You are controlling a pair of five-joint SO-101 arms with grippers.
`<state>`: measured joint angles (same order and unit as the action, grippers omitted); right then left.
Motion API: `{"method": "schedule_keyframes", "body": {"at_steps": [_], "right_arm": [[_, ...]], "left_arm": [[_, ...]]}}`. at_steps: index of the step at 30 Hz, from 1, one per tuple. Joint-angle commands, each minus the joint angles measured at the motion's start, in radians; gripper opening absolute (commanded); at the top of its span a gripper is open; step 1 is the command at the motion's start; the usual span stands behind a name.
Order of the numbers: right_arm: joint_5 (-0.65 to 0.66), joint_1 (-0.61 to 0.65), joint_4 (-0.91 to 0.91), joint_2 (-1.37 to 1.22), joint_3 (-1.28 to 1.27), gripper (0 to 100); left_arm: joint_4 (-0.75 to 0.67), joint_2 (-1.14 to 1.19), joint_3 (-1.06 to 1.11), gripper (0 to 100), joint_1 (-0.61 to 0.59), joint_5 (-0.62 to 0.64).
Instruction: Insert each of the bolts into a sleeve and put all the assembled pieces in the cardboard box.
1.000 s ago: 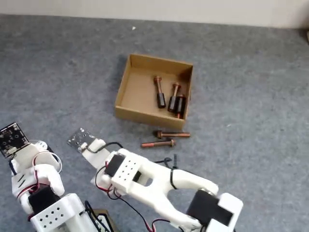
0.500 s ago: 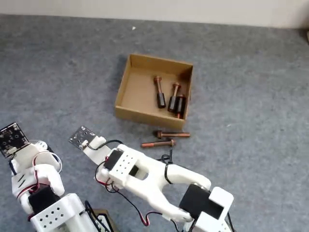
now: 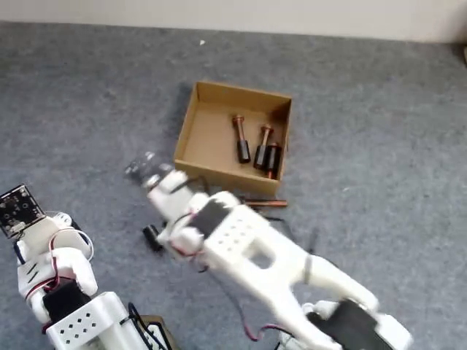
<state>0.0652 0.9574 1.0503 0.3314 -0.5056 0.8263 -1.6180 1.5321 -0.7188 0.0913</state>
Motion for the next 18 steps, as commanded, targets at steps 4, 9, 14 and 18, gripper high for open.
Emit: {"method": "schedule_keyframes", "body": {"at_steps": [4,9,14,18], "right_arm": [[0.060,-0.209,0.070,0.314,-0.111,0.5],[0.060,-0.363,0.065,0.446,-0.232,0.5],[0.055,-0.498,0.045,0.506,-0.300,0.5],[0.054,-0.591,-0.058,0.524,-0.398,0.5]], "left_arm": [[-0.026,-0.008,-0.035,1,0.013,-0.005],[-0.023,-0.008,-0.033,1,0.050,-0.005],[-0.023,-0.008,-0.031,1,0.085,-0.009],[-0.023,-0.008,-0.031,1,0.156,-0.012]]}}
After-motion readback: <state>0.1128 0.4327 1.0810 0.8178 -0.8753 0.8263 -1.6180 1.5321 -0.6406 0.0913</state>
